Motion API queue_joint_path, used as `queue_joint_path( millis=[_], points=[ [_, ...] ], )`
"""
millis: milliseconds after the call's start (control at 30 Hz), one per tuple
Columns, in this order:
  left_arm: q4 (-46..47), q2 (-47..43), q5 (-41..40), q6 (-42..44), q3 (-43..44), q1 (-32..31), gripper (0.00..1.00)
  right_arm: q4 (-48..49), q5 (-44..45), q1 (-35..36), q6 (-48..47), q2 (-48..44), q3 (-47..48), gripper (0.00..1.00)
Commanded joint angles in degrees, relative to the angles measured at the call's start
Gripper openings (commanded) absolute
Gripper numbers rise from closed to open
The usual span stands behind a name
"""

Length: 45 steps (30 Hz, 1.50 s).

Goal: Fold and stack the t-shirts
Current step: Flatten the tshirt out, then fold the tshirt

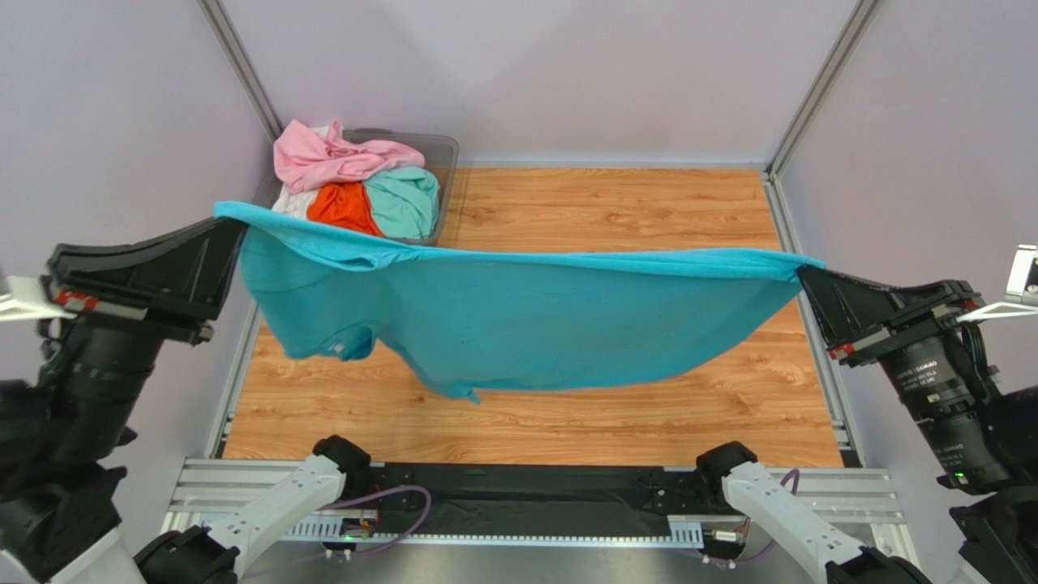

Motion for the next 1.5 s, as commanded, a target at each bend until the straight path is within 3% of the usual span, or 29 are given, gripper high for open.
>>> queue_joint_path(
  millis=[0,200,300,433,500,600,633,733,833,967,1067,1233,1467],
  points=[
    [0.74,1.41,3.94,3.55,4.2,0.34,0.0,-4.08,-4.5,-0.18,-1.75,0.88,2.9,0.0],
    [0.38,5.61,1.04,5.04,3.86,0.34,0.0,-1.02,-1.26,-0.18,-2.71,-1.06,-3.68,0.0],
    [0.3,9.21,-5.36,6.79,0.79,0.34,0.0,0.65,6.11,-0.18,-3.41,0.69,-10.61,0.0],
    [-0.06,16.51,-23.51,9.44,-6.4,0.34,0.0,6.19,21.11,-0.18,-4.03,5.26,-23.44,0.0],
    [0.29,22.72,-28.12,10.4,-8.79,0.52,0.0,10.13,23.18,-2.19,-3.6,9.99,-29.66,0.0],
    [1.61,31.77,-27.35,11.55,-13.27,1.66,0.0,19.77,8.82,-11.49,-2.28,15.7,-36.36,0.0],
    [3.09,34.25,-25.44,11.81,-15.63,1.83,0.0,22.87,-0.72,-14.04,-1.58,17.21,-41.08,0.0],
    [7.83,44.36,-21.31,12.07,-19.68,2.62,0.0,32.11,-7.12,-18.9,-1.21,25.55,-45.95,0.0],
    [9.0,56.04,-18.21,12.25,-17.51,3.15,0.0,36.78,-13.34,-21.01,-3.5,37.49,-45.1,0.0],
    [8.82,69.75,-13.21,9.98,-11.18,3.68,0.0,40.82,-14.7,-23.56,-7.28,53.48,-42.03,0.0],
    [9.35,74.51,-11.27,9.53,-7.93,3.77,0.0,40.56,-14.09,-23.74,-8.6,59.3,-39.21,0.0],
    [9.52,76.99,-11.35,9.35,-6.6,4.03,0.0,40.39,-12.41,-24.09,-8.51,61.78,-37.18,0.0],
    [9.7,70.94,-12.06,6.99,-13.45,4.21,0.0,34.79,-12.59,-24.18,-8.95,59.68,-35.95,0.0]
  ],
)
